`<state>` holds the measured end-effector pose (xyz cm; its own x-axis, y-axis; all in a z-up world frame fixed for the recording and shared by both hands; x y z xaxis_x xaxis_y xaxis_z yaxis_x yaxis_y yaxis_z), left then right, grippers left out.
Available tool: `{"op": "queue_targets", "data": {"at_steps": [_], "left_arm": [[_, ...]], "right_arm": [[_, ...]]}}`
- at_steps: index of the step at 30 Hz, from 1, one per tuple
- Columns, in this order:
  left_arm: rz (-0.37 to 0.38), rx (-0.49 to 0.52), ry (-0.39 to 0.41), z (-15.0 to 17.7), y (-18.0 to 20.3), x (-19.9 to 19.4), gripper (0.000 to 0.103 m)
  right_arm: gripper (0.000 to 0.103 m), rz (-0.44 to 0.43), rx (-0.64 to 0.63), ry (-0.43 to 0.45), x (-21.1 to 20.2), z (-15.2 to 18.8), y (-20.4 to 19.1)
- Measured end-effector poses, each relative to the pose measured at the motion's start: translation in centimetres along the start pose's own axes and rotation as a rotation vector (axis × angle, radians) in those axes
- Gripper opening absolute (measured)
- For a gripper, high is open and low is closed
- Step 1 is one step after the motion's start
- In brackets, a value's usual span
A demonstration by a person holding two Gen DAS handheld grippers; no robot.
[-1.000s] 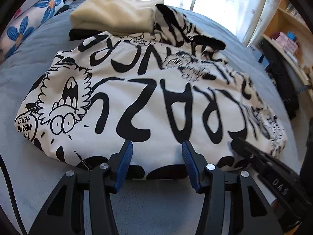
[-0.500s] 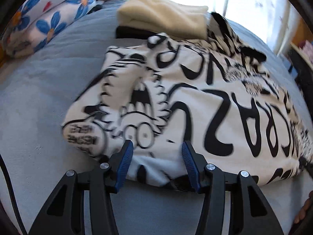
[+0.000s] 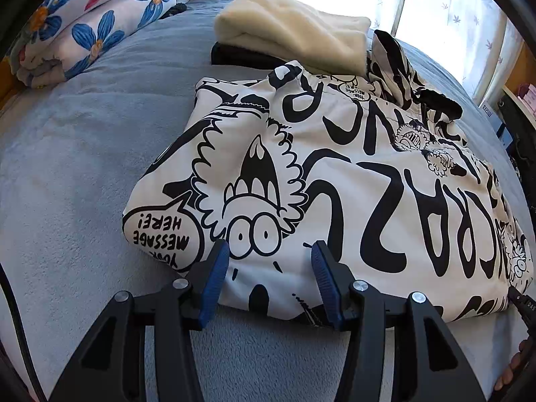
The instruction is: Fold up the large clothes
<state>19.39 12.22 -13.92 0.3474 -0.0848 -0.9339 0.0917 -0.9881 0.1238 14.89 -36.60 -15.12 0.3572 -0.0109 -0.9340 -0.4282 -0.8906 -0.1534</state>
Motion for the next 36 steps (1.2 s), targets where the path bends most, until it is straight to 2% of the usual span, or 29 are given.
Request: {"op": "queue_targets", "data": {"at_steps": [5,10,13,18,23,27,29,31,35,36], "left_arm": [[-0.003,-0.001,-0.008,0.2,0.0,-0.1,0.051],[-0.015,0.012,-0.022,0.3,0.3,-0.1,0.051],[-0.005,0.002,-0.033,0.4,0.1,-0.2,0.051],[0.013,-0.003,-0.063,0.4,-0.1,-1.0,0.052],[0.016,0.053,-0.069,-0.6,0.0,-2.7,0.052],[0.032,0.120,-0.051,-3.2,0.8,-4.8,0.055],[0.055,0.145,-0.044,-5.2,1.3,-5.8,0.061],[0.091,0.182,-0.045,-7.7,2.4,-6.6,0.063],[0.155,0.261,-0.056,-12.3,5.3,-7.4,0.064],[0.168,0.291,-0.055,-13.9,6.4,-7.5,0.064]], "right_arm": [[0.004,-0.010,0.018,-0.011,0.1,0.0,0.1],[0.005,0.052,-0.018,-0.024,0.1,0.2,-0.8],[0.005,0.061,-0.009,-0.035,0.1,0.2,-1.0],[0.005,0.097,-0.021,-0.086,0.2,0.1,-1.4],[0.005,0.092,-0.028,-0.133,0.1,0.0,-1.4],[0.005,0.106,-0.081,-0.175,0.0,-0.4,-1.7],[0.005,0.100,-0.087,-0.210,-0.2,-0.9,-1.7],[0.005,0.086,-0.089,-0.228,-0.7,-1.5,-1.7],[0.005,0.056,-0.123,-0.198,-2.9,-3.5,-2.9],[0.005,0.027,-0.137,-0.180,-3.6,-4.4,-3.5]]}}
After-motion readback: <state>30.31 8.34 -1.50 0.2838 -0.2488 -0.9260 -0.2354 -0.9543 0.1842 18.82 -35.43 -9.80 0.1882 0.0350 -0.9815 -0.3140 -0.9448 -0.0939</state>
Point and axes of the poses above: each gripper's, at about its wrist camera, not at the fingertips, and x roughly the way its jaws point, y to its right, z to its underside, the point moved 2 cm from there along x, roughly the way its jaws point, and after that the axes turned 11 degrees about -y, right-handed, at the moved point
